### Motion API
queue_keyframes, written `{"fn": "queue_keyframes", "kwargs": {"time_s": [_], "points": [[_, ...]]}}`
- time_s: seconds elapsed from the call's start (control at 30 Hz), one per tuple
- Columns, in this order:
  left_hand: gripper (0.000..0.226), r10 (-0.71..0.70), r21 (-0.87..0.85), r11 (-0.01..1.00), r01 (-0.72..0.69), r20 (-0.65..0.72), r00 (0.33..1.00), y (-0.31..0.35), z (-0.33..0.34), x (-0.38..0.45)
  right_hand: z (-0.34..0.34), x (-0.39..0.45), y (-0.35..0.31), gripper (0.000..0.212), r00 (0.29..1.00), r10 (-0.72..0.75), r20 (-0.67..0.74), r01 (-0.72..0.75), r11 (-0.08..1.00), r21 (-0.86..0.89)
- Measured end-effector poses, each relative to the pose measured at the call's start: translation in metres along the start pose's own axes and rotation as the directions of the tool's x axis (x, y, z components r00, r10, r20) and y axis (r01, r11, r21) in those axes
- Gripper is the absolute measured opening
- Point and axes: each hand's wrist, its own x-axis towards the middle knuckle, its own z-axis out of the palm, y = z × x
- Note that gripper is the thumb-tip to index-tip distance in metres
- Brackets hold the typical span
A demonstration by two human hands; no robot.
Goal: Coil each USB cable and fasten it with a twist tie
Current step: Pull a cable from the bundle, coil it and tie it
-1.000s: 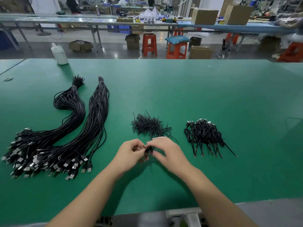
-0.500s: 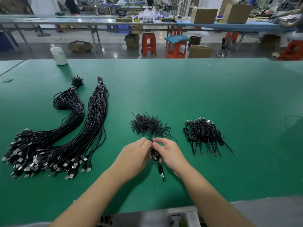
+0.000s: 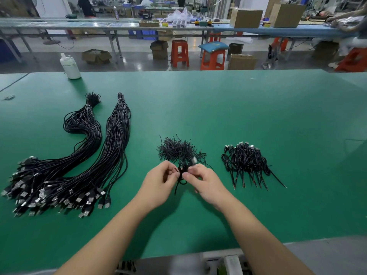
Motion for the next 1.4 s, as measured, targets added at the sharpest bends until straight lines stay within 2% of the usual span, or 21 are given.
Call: {"fn": "queue_keyframes", "kwargs": {"time_s": [0.1, 0.2, 0.3, 0.33, 0.4, 0.47, 0.53, 0.6, 0.67, 0.77, 0.87, 1.0, 1.1, 1.23, 1.4], "points": [[0.019, 0.207, 0.273, 0.944, -0.187, -0.046, 0.977, 0.003, 0.004, -0.004, 0.002, 0.001, 0.004, 0.031, 0.998, 0.060, -0.006, -0.059, 0.997, 0.057], [0.006, 0.336, 0.447, 0.842, -0.303, 0.006, 0.942, 0.002, 0.006, -0.008, 0.005, 0.004, 0.005, 0.022, 0.991, 0.125, -0.050, -0.123, 0.991, 0.052], [0.019, 0.453, 0.588, 0.689, -0.423, 0.106, 0.885, -0.002, 0.006, -0.010, 0.006, 0.006, 0.006, 0.021, 0.987, 0.150, -0.057, -0.138, 0.974, 0.180], [0.021, 0.466, 0.602, 0.667, -0.439, 0.123, 0.876, -0.002, 0.007, -0.011, 0.006, 0.006, 0.005, 0.018, 0.988, 0.143, -0.061, -0.126, 0.968, 0.218], [0.019, 0.450, 0.587, 0.688, -0.426, 0.114, 0.886, -0.002, 0.007, -0.012, 0.005, 0.006, 0.005, 0.011, 0.991, 0.118, -0.068, -0.099, 0.967, 0.236], [0.009, 0.399, 0.506, 0.779, -0.371, 0.056, 0.915, -0.001, 0.007, -0.012, 0.005, 0.005, 0.005, 0.012, 0.992, 0.111, -0.056, -0.095, 0.967, 0.237], [0.006, 0.307, 0.393, 0.876, -0.278, -0.013, 0.952, 0.000, 0.005, -0.009, 0.003, 0.004, 0.006, 0.020, 0.993, 0.120, 0.012, -0.118, 0.939, 0.323], [0.013, 0.169, 0.290, 0.946, -0.143, -0.067, 0.983, 0.001, 0.002, -0.004, 0.000, 0.003, 0.007, 0.023, 0.991, 0.102, 0.089, -0.128, 0.921, 0.369], [0.019, 0.066, 0.224, 0.973, -0.050, -0.063, 0.996, 0.001, -0.001, -0.001, -0.001, 0.003, 0.009, 0.026, 0.993, 0.072, 0.094, -0.097, 0.948, 0.304], [0.021, 0.000, 0.183, 0.983, 0.003, -0.013, 1.000, 0.001, 0.000, -0.001, -0.001, 0.005, 0.011, 0.019, 0.998, 0.060, 0.009, -0.061, 0.986, 0.153], [0.021, 0.041, 0.193, 0.980, -0.041, 0.004, 0.999, 0.004, 0.002, -0.004, 0.001, 0.008, 0.013, 0.008, 0.996, 0.080, -0.025, -0.076, 0.987, 0.144], [0.008, 0.284, 0.397, 0.871, -0.289, 0.071, 0.956, 0.005, 0.005, -0.009, 0.008, 0.009, 0.015, 0.018, 0.984, 0.143, -0.104, -0.129, 0.984, 0.125], [0.006, 0.359, 0.415, 0.826, -0.381, 0.133, 0.924, 0.003, 0.007, -0.012, 0.007, 0.008, 0.016, 0.014, 0.976, 0.160, -0.148, -0.138, 0.979, 0.147], [0.007, 0.352, 0.310, 0.882, -0.355, 0.066, 0.934, 0.001, 0.008, -0.014, 0.005, 0.004, 0.015, 0.003, 0.990, 0.111, -0.090, -0.094, 0.979, 0.180], [0.015, 0.143, 0.185, 0.972, -0.142, 0.006, 0.990, -0.002, 0.004, -0.008, -0.002, 0.001, 0.011, 0.026, 0.988, 0.121, 0.094, -0.146, 0.930, 0.339]]}}
